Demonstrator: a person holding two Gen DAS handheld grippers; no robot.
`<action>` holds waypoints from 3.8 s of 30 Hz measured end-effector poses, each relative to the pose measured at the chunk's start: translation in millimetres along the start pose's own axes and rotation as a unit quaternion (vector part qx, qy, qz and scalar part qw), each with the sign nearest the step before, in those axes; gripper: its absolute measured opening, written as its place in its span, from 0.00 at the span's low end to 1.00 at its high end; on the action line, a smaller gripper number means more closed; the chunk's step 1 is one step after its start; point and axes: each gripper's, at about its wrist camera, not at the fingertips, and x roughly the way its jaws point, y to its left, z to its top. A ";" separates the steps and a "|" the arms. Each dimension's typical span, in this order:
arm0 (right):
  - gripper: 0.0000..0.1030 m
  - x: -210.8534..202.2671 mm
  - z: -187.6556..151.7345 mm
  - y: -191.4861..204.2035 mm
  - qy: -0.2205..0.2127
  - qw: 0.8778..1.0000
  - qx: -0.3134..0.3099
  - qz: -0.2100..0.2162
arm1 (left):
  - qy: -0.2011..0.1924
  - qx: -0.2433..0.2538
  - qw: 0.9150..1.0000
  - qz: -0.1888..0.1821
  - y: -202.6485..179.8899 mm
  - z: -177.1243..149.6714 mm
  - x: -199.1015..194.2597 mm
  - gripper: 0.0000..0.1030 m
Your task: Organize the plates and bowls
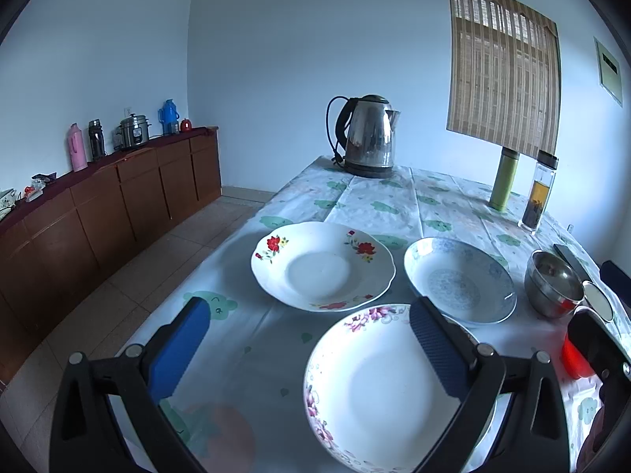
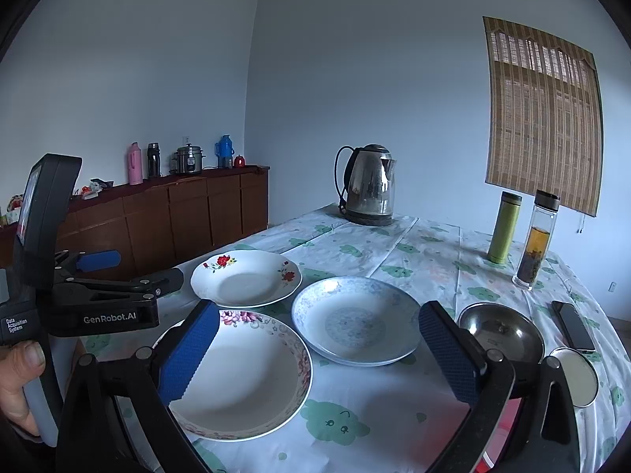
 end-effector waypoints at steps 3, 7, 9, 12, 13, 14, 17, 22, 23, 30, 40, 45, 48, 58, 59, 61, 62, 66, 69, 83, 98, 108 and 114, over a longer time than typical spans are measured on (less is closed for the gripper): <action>0.99 0.3 0.3 0.9 -0.001 1.000 -0.001 0.000 | 0.001 -0.001 1.000 0.001 0.2 0.5 0.2 1.00; 0.99 0.6 0.3 1.2 0.000 1.000 -0.002 0.000 | 0.000 -0.002 1.000 0.001 1.3 0.2 0.1 1.00; 0.99 0.6 0.4 1.5 0.000 1.000 -0.002 0.000 | 0.000 -0.002 1.000 0.001 1.9 0.4 -0.1 1.00; 0.99 1.2 0.5 2.5 0.003 1.000 -0.003 0.001 | 0.001 -0.001 1.000 0.001 1.4 0.6 0.1 1.00; 0.99 2.1 0.7 2.7 0.004 1.000 -0.003 0.001 | 0.001 -0.001 1.000 0.001 1.8 0.8 0.5 1.00; 0.99 2.1 0.7 2.9 0.004 1.000 -0.003 0.001 | 0.001 -0.002 1.000 0.001 2.1 1.0 0.4 1.00; 0.99 4.7 0.4 2.9 0.007 1.000 -0.003 0.002 | 0.002 -0.002 1.000 0.000 2.2 1.4 0.9 1.00; 0.99 7.0 -1.0 1.8 0.011 1.000 -0.002 0.003 | 0.005 -0.004 1.000 0.000 3.0 1.2 3.3 1.00; 0.99 7.5 -1.0 2.0 0.012 1.000 -0.002 0.002 | 0.006 -0.004 1.000 0.000 3.2 0.9 3.3 1.00; 0.99 9.5 -1.9 3.1 0.014 1.000 -0.004 0.002 | 0.010 -0.006 1.000 0.001 4.8 -0.4 5.7 1.00; 0.99 10.6 -2.7 3.1 0.015 1.000 -0.004 0.002 | 0.011 -0.008 1.000 0.000 5.9 -1.2 5.9 1.00; 0.99 14.4 -4.8 5.4 0.019 1.000 -0.007 0.002 | 0.013 -0.008 1.000 0.000 7.3 -2.4 8.1 1.00; 0.99 20.0 -5.8 7.2 0.027 1.000 -0.011 0.002 | 0.015 -0.010 1.000 0.001 8.9 -3.6 10.2 1.00; 0.99 35.7 -9.3 10.9 0.046 0.999 -0.014 0.001 | 0.039 -0.016 0.999 0.007 14.1 -10.8 26.3 1.00; 0.99 37.6 -9.8 10.4 0.048 0.999 -0.012 0.001 | 0.045 -0.017 0.999 0.007 15.2 -12.4 29.1 1.00; 0.99 42.0 -11.7 8.7 0.053 0.999 -0.008 0.002 | 0.053 -0.017 0.998 0.009 15.4 -15.2 32.9 1.00; 0.99 43.9 -12.6 7.8 0.056 0.998 -0.005 0.002 | 0.057 -0.016 0.998 0.008 15.7 -16.8 34.8 1.00; 0.99 53.5 -16.9 3.3 0.071 0.997 0.004 0.001 | 0.078 -0.023 0.997 0.005 19.1 -24.2 44.4 1.00; 0.99 57.8 -19.8 1.1 0.081 0.997 0.010 0.000 | 0.090 -0.027 0.996 0.003 20.8 -27.8 50.2 1.00; 0.73 88.7 -36.3 10.4 0.148 0.989 -0.001 0.019 | 0.130 -0.029 0.991 -0.027 18.4 -44.0 66.1 0.77; 0.41 110.2 -45.5 19.4 0.214 0.975 -0.023 0.050 | 0.144 -0.003 0.988 -0.059 4.6 -50.9 68.9 0.33; 0.30 120.3 -49.1 12.0 0.239 0.969 -0.006 0.053 | 0.139 0.008 0.989 -0.055 0.7 -50.5 68.3 0.31; 0.24 118.1 -48.5 11.4 0.233 0.971 0.001 0.056 | 0.136 0.001 0.989 -0.053 2.2 -51.1 68.4 0.31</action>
